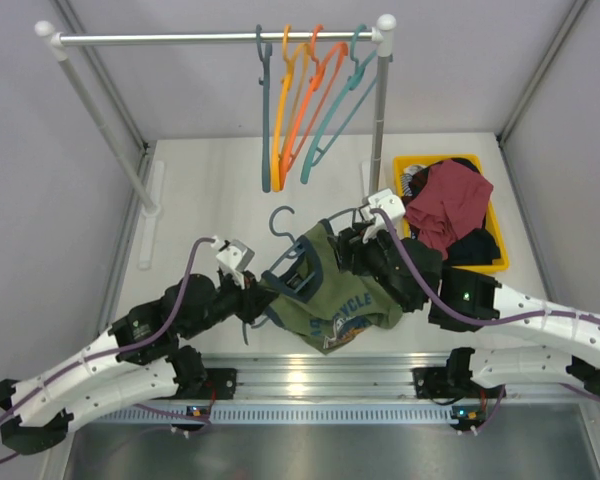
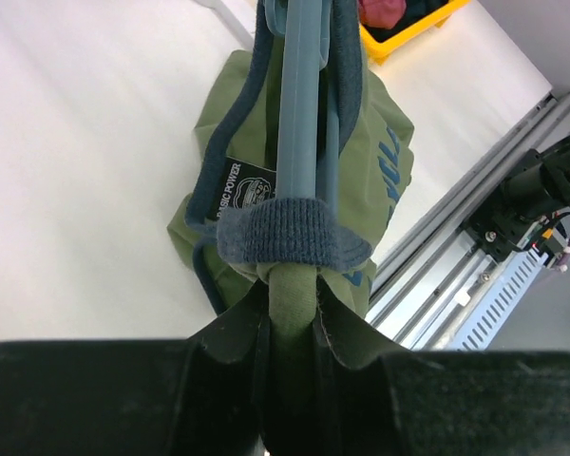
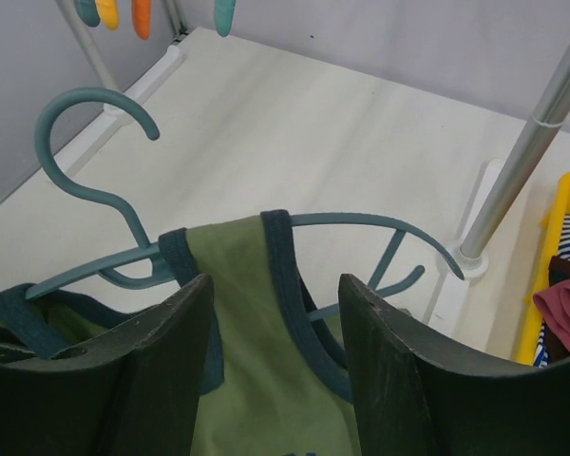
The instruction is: Place the tank top on the hanger
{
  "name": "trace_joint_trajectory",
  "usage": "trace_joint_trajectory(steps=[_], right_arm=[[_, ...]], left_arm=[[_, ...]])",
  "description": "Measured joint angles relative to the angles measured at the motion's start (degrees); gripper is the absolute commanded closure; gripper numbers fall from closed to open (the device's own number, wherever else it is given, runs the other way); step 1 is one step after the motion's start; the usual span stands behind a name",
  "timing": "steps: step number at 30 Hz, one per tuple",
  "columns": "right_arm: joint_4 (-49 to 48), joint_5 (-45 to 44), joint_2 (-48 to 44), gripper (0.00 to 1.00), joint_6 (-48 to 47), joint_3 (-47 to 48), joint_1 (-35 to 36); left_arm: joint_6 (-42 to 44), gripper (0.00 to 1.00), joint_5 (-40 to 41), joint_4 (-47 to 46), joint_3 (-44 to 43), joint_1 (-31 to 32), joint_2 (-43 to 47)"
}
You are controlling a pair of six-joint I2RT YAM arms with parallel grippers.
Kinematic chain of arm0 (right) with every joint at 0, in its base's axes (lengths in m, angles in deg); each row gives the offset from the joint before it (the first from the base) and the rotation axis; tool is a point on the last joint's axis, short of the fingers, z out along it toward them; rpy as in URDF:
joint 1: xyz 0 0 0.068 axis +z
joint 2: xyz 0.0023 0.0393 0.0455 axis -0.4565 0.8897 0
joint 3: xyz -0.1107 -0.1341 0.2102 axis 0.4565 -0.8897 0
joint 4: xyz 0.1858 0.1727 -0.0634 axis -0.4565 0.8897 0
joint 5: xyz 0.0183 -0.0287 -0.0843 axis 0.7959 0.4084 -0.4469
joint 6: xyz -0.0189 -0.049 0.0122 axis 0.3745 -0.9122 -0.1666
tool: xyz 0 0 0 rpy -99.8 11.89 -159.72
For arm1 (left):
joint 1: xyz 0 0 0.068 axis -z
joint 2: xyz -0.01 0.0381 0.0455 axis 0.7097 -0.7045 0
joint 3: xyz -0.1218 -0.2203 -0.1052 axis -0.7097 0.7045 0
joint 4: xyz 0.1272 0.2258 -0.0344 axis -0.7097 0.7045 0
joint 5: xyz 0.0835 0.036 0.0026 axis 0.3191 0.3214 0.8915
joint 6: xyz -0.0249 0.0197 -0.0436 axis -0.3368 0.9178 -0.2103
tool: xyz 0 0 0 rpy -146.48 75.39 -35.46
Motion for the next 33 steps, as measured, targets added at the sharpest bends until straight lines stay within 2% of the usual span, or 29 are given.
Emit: trace_joint_trajectory(steps=[6,13,20,22,25,30,33], right_arm=[[0.3,0.4,-0.9,0.45,0.6,0.0,-0.8],[0.7,1.4,-1.1,0.45,0.9,0.0,-1.9],[1.0,4.1,-0.7,0.45,0.9,0.0,-4.2],[1.1,5.2,-0.3,0.46,0.8,0.0,-5.0],[1.2,6.8,0.5,0.46,0.7,0.0,-6.0],[1.7,9.0,1.2,0.46,0.7,0.9,-7.4],[1.8,10.1,1.2,0.46,0.7,2.0,-8.3]], left_arm=[[-3.7,1.00,6.2,5.1,0.2,0.0,3.0],[-7.6,1.00,18.4,14.6,-4.3,0.0,-0.6],[-4.1,1.00,31.0,16.1,-9.9,-0.2,-3.5],[-1.6,1.00,32.0,15.5,-12.2,-1.9,-6.2],[2.9,1.00,27.2,12.6,-15.3,-11.4,-10.9],[8.3,1.00,10.7,9.7,-18.3,-37.4,-17.1],[10.5,1.00,2.5,9.8,-21.8,-47.6,-19.8]])
